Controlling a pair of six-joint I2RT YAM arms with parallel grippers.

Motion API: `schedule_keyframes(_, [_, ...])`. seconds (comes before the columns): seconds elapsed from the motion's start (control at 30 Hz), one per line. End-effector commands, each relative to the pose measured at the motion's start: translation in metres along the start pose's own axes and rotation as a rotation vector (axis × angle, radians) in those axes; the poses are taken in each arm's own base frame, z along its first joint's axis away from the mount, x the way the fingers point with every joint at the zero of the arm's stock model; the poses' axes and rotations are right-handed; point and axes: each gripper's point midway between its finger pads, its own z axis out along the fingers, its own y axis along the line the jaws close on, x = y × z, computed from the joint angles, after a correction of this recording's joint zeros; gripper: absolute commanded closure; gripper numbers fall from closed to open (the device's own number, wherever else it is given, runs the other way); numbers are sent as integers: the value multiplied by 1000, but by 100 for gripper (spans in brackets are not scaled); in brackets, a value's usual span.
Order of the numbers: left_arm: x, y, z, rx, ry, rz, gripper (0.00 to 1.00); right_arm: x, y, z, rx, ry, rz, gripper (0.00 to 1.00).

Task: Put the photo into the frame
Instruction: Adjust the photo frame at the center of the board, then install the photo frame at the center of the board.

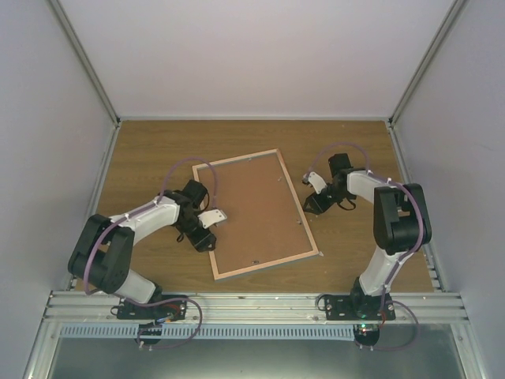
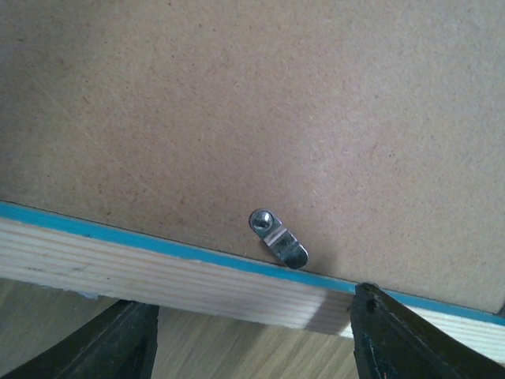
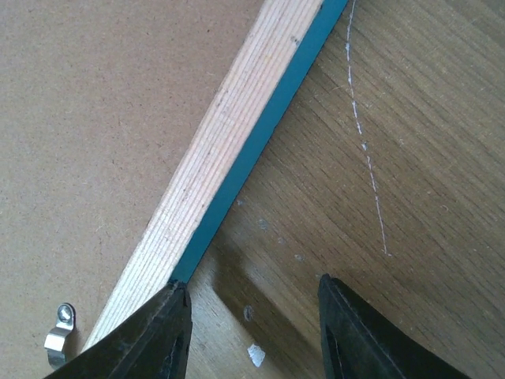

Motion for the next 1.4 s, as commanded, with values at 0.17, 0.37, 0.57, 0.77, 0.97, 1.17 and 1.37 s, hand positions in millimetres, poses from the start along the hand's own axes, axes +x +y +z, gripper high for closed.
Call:
schedule_keyframes(0.17, [-43, 28, -7, -79, -94, -26, 33, 17, 31, 15, -91, 40, -42, 55])
schedule_keyframes(0.37, [-68, 64, -10, -47, -134, -126, 36, 1, 44, 19, -149, 18, -80, 55])
schedule_keyframes(0.57, [-70, 96, -17, -40, -156, -166, 42, -13, 54, 19, -197, -15, -89, 55])
schedule_keyframes(0.77, [-62, 93, -14, -34, -149, -137, 47, -16, 52, 21, -198, -21, -85, 55])
schedule_keyframes(0.97, [-49, 90, -6, -38, -138, -123, 53, -16, 52, 22, -196, -17, -83, 55])
schedule_keyframes(1.17, [-31, 90, 8, -70, -117, -89, 58, -15, 51, 22, -193, -17, -82, 55])
schedule_keyframes(1.37, [-20, 92, 19, -91, -101, -66, 65, -17, 51, 21, -189, -21, -87, 56])
